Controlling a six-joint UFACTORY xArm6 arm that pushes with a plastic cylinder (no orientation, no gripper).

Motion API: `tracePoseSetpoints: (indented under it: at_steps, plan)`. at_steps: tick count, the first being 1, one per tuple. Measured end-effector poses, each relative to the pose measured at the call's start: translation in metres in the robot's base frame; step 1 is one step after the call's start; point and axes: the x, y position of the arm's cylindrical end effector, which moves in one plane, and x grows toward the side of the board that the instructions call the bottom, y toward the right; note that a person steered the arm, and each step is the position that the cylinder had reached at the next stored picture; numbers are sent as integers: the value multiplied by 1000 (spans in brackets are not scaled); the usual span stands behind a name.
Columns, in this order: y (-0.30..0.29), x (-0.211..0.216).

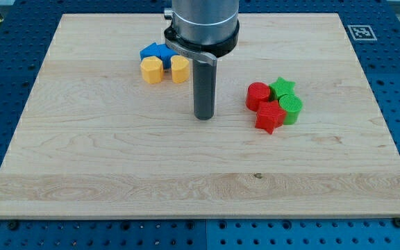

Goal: Push the red circle into the green star

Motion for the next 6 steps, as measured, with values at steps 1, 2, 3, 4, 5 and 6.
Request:
tracePoseSetpoints:
  at_steps: [1,2,3,4,5,6]
  plan:
    - [1,-9]
    - [1,-11]
    - [1,-26]
    - [4,-30]
    - [27,-31]
    - [36,-31]
